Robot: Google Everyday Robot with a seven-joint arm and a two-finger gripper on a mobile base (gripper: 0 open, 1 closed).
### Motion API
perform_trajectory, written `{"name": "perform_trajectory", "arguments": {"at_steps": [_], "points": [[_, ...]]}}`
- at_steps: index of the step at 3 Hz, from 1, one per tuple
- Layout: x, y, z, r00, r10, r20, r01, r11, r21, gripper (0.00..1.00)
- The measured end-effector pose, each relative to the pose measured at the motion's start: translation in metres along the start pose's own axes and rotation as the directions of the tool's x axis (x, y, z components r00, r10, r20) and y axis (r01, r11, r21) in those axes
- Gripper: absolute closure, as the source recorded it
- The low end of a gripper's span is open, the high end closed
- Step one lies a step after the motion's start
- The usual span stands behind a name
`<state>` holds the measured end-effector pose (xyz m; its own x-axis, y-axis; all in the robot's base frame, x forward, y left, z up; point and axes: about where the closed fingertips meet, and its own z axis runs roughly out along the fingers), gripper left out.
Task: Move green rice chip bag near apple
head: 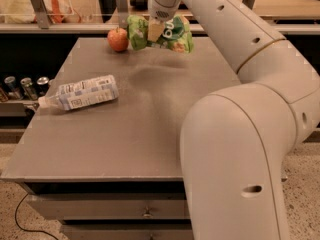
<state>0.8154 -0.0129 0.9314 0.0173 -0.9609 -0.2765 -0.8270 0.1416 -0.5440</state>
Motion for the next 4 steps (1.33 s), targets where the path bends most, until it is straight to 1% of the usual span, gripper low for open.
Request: {"name": "perform_trajectory", "arguments": {"at_steps": [1,2,3,4], "points": [[0.004,-0.005,0.004,0.999,0.005,-0.045,-0.003,0.9986,0.052,1.0],[0.01,-0.013,0.011,0.997,0.031,-0.072,-0.023,0.993,0.116,1.0],[0.013,-0.013,0.018,0.997,0.05,-0.059,-0.043,0.9911,0.126,1.0],[0.009,-0.01,0.029,0.998,0.056,-0.039,-0.051,0.9915,0.119,1.0]]}}
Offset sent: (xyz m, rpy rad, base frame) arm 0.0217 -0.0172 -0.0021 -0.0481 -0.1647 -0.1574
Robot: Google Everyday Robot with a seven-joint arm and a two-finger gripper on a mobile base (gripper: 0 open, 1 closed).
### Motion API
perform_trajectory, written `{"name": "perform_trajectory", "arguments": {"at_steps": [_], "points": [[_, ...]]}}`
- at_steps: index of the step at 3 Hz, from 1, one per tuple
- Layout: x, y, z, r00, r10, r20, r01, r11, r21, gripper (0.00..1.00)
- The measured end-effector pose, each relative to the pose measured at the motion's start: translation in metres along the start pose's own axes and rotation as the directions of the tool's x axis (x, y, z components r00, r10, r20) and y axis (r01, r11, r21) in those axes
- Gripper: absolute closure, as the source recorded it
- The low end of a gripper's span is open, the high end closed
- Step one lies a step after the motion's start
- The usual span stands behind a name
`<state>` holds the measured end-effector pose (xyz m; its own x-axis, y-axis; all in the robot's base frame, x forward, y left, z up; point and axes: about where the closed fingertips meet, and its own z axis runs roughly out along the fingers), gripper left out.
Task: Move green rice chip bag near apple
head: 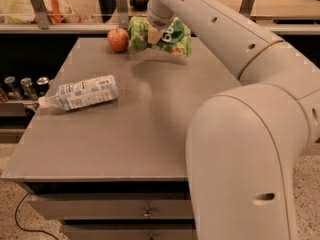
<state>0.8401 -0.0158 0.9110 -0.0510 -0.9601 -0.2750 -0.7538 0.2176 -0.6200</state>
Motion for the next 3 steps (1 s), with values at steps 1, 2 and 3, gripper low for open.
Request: {"name": "perform_trajectory", "arguments": {"at_steps": [1,2,3], "points": [[0.0,0.002,0.009,1.0,0.015,0.001,-0.015,0.9999,0.001,1.0],[0.001,0.005,0.019,0.999,0.035,-0.013,-0.035,0.9994,-0.001,1.0],[0.004,0.007,0.027,0.998,0.055,-0.035,-0.055,0.9985,0.0,0.84]]}}
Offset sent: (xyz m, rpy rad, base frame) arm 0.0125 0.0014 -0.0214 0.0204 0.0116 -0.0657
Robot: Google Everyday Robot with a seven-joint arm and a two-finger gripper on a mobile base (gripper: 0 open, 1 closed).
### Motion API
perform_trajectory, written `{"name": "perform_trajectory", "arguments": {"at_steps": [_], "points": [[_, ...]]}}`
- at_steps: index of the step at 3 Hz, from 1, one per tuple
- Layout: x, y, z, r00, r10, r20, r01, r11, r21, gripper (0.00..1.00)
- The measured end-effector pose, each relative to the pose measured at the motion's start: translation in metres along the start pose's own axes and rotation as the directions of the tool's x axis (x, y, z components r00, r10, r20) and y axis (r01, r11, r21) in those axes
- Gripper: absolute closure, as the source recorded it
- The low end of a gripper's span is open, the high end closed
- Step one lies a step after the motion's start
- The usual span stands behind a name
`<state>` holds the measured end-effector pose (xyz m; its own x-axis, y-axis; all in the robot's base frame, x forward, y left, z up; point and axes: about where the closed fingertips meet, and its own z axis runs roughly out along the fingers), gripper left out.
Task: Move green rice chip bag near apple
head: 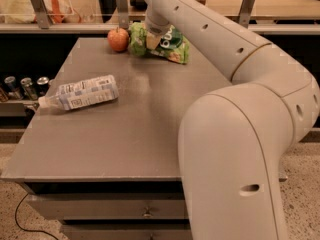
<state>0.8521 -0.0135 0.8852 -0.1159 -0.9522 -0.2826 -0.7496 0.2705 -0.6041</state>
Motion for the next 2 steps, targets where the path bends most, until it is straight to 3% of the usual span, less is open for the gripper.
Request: {"name": "perform_trajectory", "arguments": {"at_steps": [2], "points": [[0.0064,0.0051,0.0136,0.999,0.034,-0.03,-0.034,0.9994,-0.002,0.36]]}}
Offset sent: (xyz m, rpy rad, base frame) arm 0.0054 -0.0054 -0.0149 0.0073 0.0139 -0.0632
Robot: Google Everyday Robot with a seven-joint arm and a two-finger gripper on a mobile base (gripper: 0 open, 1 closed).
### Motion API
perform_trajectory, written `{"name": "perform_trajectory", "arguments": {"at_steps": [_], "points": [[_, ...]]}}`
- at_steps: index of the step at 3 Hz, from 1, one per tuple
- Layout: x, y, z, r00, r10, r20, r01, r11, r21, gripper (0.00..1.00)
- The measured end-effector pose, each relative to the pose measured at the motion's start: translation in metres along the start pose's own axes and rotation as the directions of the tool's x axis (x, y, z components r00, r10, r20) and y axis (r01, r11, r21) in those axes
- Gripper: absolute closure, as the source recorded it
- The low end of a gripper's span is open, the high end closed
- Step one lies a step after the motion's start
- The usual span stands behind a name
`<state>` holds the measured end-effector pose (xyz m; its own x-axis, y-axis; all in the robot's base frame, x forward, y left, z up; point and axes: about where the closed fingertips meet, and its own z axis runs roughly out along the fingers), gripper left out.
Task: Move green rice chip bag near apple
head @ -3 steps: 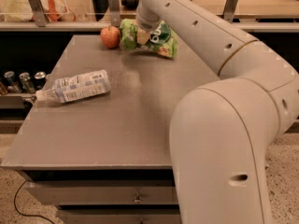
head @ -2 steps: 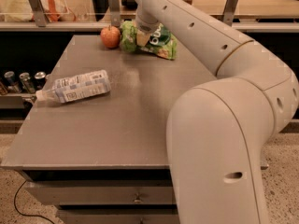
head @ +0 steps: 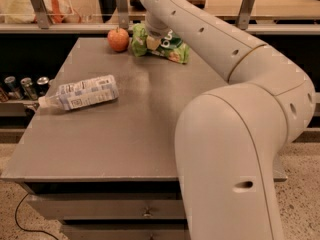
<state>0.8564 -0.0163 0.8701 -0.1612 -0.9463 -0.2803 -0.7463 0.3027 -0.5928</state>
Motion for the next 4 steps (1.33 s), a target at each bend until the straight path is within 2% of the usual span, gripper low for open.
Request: {"name": "perform_trajectory", "arguments": {"at_steps": [1,2,4], "points": [[0.0012,0.0019,0.0045,1.0,0.009,-0.002,-0.009,0.9999,-0.007,0.13],[0.0014,0.0011,0.0059,1.0,0.014,0.003,-0.014,0.9998,-0.011,0.0],[0.0021,-0.0035,0.0022,1.0,0.018,0.007,-0.018,0.9998,-0.008,0.0]]}}
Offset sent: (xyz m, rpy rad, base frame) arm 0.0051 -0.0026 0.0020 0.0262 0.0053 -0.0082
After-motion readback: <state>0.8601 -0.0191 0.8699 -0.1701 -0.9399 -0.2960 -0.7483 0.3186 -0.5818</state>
